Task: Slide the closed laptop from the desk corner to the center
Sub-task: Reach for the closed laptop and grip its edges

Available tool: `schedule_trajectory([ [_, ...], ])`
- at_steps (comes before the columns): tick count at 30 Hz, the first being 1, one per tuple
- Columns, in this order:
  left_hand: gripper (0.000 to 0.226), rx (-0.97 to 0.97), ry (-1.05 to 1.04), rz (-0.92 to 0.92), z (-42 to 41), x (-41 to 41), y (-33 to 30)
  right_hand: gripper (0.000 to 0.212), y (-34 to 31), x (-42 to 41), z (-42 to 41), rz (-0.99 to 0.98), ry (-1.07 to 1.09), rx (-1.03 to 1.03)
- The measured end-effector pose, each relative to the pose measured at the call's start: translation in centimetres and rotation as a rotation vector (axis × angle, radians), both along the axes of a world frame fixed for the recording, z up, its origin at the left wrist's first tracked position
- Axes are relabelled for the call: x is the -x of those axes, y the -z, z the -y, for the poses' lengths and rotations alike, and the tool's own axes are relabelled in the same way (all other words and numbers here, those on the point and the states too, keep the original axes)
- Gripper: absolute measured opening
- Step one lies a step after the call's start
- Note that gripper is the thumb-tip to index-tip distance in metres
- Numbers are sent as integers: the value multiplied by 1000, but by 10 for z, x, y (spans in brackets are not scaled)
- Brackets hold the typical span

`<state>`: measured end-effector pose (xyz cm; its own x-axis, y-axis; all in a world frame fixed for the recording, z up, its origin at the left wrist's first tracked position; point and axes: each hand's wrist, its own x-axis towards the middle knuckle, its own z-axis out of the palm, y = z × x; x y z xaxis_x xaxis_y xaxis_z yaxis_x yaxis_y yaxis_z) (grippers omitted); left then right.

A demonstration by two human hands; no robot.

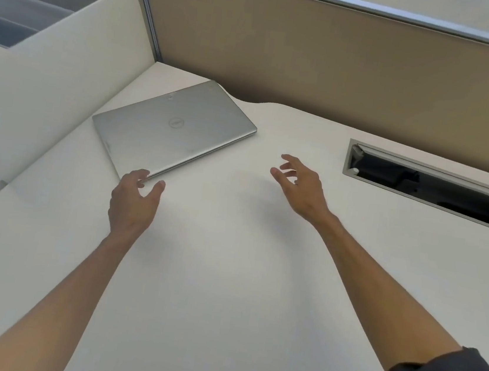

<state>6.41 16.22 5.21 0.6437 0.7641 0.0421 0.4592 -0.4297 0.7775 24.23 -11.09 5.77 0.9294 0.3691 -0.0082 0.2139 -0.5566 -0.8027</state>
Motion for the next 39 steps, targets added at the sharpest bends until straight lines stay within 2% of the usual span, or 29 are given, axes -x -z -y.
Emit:
schedule_trajectory([
  [7, 41, 11, -84, 2, -23, -8, 0, 58, -1, -32, -39, -10, 3, -40],
  [13, 50, 3, -161, -63, -46, -21, 2, 58, 1, -58, -67, -7, -4, -33],
  [18, 64, 10, -199, -169, -65, -39, 3, 63, 7, -80, -91, -11, -47, 47],
  [24, 71, 25, -225, -168, -72, -54, 14, 76, 12, -106, -114, -5, -101, 185],
  [30, 81, 59, -258, -237, -83, -65, 21, 65, 23, -124, -130, 63, -110, 302],
  [32, 79, 93, -267, -225, -89, -69, 22, 63, 26, -132, -135, 53, -109, 321],
  [36, 78, 206, -309, -153, -100, -83, 21, 48, 29, -144, -150, 37, -119, 353],
  [39, 83, 262, -391, -157, -102, -95, 20, 52, 32, -149, -165, 45, -65, 361],
])
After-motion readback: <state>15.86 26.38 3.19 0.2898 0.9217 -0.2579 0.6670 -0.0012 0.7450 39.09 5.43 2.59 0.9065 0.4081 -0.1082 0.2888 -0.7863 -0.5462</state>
